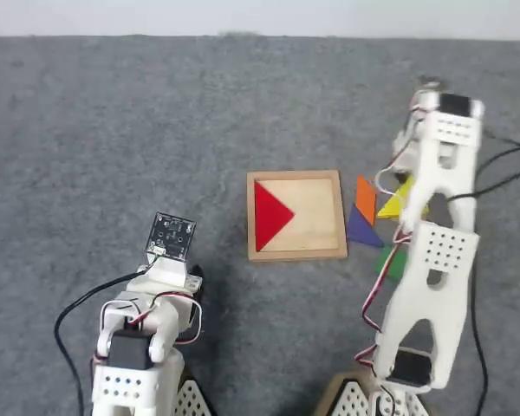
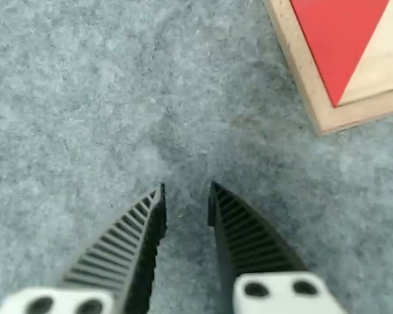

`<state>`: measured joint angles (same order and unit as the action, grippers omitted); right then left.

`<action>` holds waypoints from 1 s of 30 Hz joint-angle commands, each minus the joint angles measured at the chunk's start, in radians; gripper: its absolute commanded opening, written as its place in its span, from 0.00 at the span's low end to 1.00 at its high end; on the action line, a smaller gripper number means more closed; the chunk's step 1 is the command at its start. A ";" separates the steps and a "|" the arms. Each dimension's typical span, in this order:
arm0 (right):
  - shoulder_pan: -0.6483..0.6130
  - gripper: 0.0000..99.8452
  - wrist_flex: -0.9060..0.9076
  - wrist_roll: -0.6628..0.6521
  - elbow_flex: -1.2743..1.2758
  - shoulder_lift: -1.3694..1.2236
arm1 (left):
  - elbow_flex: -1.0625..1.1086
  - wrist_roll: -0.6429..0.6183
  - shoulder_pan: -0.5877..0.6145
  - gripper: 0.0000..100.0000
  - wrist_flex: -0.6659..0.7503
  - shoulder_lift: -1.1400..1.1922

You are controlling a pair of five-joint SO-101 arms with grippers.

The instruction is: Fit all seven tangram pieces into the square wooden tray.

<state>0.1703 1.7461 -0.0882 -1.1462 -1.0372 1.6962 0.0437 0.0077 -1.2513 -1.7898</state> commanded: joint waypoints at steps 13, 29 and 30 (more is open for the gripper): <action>0.035 0.19 0.058 0.092 0.008 0.186 | -0.013 -0.009 0.008 0.10 -0.003 -0.012; -0.058 0.23 -0.590 0.146 1.304 0.817 | -0.013 -0.009 0.008 0.10 -0.003 -0.012; -0.058 0.24 -0.593 0.152 1.304 0.808 | -0.013 -0.009 0.008 0.10 -0.003 -0.012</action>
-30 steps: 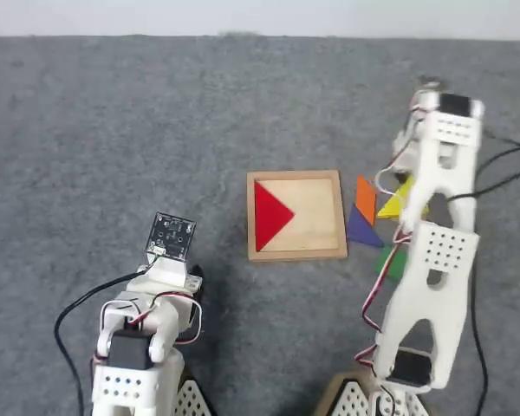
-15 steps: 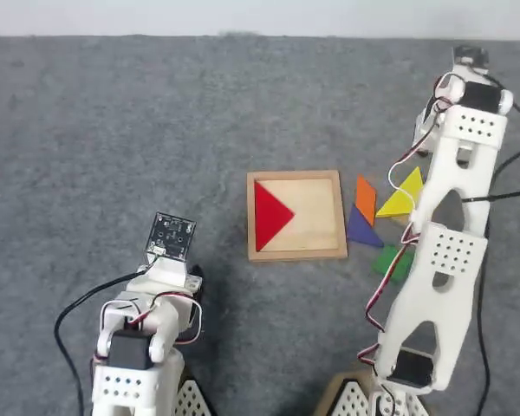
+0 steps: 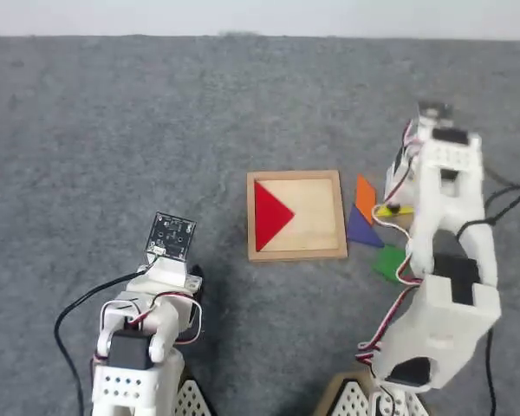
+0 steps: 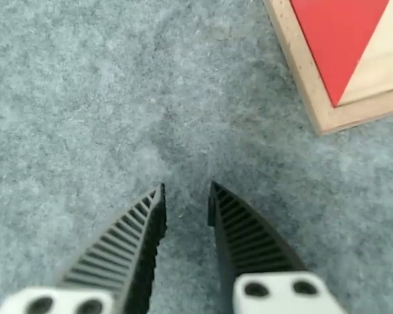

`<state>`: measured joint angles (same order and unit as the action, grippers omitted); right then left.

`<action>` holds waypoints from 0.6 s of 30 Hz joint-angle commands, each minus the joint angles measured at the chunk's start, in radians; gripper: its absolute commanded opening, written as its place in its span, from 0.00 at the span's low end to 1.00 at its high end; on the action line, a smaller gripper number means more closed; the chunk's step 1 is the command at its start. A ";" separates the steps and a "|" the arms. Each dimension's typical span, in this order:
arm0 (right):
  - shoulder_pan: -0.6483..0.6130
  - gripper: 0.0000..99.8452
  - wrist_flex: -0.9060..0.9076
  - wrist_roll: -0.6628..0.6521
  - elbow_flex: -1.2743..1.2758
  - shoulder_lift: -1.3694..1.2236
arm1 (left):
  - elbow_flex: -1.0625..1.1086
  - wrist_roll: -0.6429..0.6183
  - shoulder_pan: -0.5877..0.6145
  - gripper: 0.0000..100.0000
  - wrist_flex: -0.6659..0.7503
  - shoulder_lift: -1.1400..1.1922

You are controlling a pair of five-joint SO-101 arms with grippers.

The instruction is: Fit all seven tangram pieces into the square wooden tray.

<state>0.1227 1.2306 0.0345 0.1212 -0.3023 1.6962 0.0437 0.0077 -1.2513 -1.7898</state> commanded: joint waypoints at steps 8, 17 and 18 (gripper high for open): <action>-0.010 0.34 -0.051 0.110 -0.081 -0.097 | -0.013 -0.009 0.008 0.10 -0.003 -0.012; -0.010 0.34 0.012 0.218 -0.169 -0.004 | -0.013 -0.009 0.008 0.10 -0.003 -0.012; -0.010 0.34 0.012 0.229 -0.170 0.015 | -0.013 -0.009 0.008 0.10 -0.003 -0.012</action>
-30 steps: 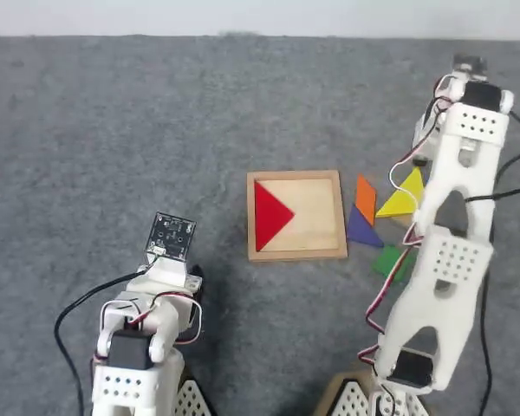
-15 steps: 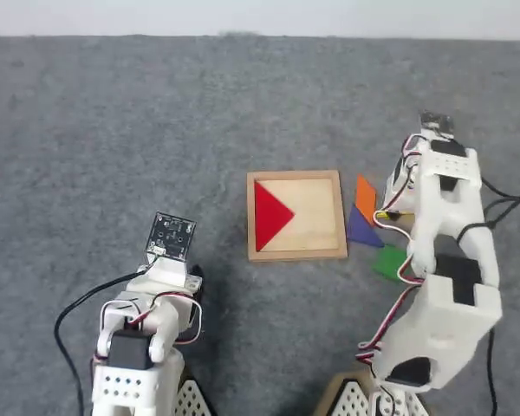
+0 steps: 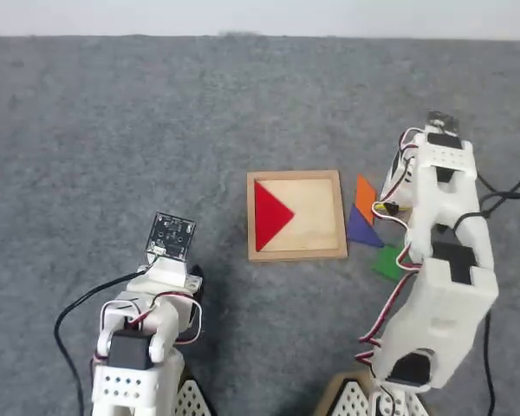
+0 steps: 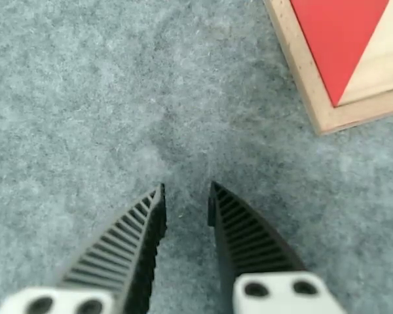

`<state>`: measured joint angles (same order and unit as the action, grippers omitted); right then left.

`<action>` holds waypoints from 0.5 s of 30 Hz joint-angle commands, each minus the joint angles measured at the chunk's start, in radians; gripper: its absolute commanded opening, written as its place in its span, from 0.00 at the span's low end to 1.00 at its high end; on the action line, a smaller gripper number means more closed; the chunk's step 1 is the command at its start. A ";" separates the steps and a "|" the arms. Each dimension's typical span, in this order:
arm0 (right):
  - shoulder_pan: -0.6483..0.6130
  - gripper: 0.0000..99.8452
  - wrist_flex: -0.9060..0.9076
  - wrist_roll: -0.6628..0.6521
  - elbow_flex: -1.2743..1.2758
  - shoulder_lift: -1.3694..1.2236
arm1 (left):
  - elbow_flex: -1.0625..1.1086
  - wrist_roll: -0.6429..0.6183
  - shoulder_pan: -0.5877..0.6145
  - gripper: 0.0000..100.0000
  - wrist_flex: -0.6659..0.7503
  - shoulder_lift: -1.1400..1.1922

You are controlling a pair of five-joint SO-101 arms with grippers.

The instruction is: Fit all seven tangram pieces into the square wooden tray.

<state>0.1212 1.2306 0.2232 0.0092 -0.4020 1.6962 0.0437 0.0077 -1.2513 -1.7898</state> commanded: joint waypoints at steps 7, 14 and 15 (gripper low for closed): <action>-0.022 0.34 -0.099 0.127 -0.063 0.117 | -0.013 -0.009 0.008 0.10 -0.003 -0.012; -0.033 0.34 -0.163 0.141 -0.123 -0.050 | -0.013 -0.009 0.008 0.10 -0.003 -0.012; -0.027 0.34 -0.157 0.141 -0.144 -0.073 | -0.013 -0.009 0.008 0.10 -0.003 -0.012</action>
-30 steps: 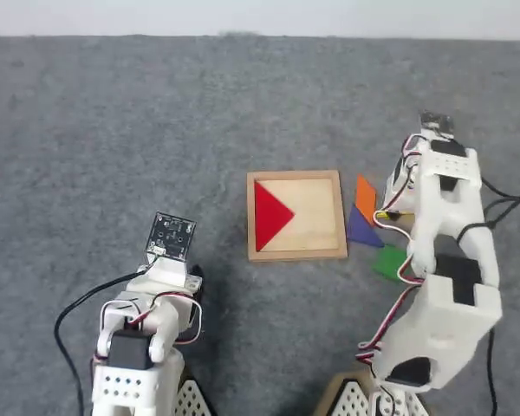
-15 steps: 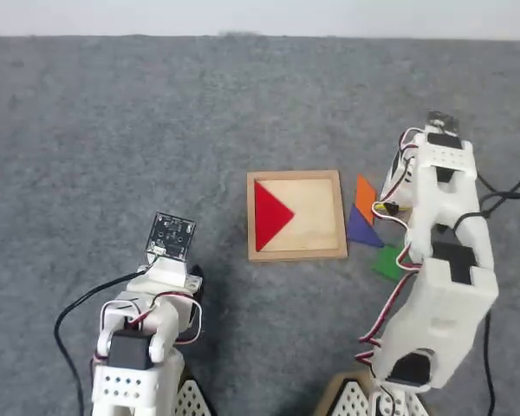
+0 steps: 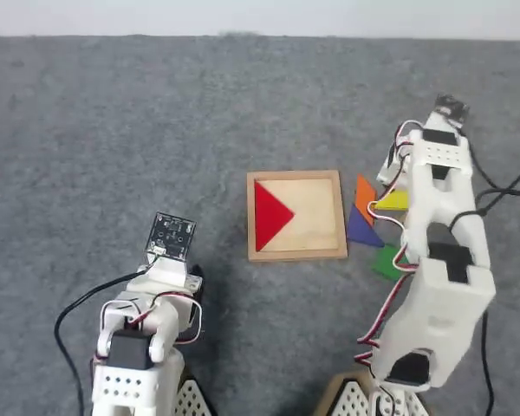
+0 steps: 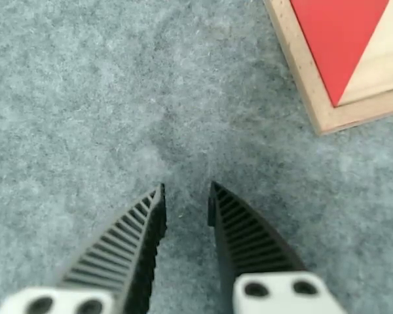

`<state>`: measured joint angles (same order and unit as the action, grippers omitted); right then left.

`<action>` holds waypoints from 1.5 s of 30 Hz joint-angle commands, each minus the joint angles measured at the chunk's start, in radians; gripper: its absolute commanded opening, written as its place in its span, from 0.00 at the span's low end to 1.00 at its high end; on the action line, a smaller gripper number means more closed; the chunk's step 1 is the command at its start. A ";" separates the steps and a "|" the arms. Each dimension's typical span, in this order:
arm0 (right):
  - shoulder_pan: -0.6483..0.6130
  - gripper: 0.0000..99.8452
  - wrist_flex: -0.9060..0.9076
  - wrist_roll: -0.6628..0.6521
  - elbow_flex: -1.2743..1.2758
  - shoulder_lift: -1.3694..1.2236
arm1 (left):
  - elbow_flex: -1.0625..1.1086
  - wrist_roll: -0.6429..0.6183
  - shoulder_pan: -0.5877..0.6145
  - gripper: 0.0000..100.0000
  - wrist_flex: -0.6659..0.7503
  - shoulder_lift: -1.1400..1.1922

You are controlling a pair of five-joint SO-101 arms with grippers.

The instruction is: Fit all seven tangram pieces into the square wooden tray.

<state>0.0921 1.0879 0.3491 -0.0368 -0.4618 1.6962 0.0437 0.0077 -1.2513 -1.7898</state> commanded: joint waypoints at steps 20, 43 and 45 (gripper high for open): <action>0.050 0.22 0.208 -0.025 -0.408 -0.245 | -0.013 -0.009 0.008 0.10 -0.003 -0.012; -0.139 0.22 0.591 -0.210 -0.539 0.048 | -0.013 -0.009 0.008 0.10 -0.003 -0.012; -0.213 0.22 0.602 -0.160 -0.537 0.053 | -0.013 -0.009 0.008 0.10 -0.003 -0.012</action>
<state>-0.0245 1.6556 0.1419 -0.5155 -0.4956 1.6962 0.0437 0.0077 -1.2513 -1.7898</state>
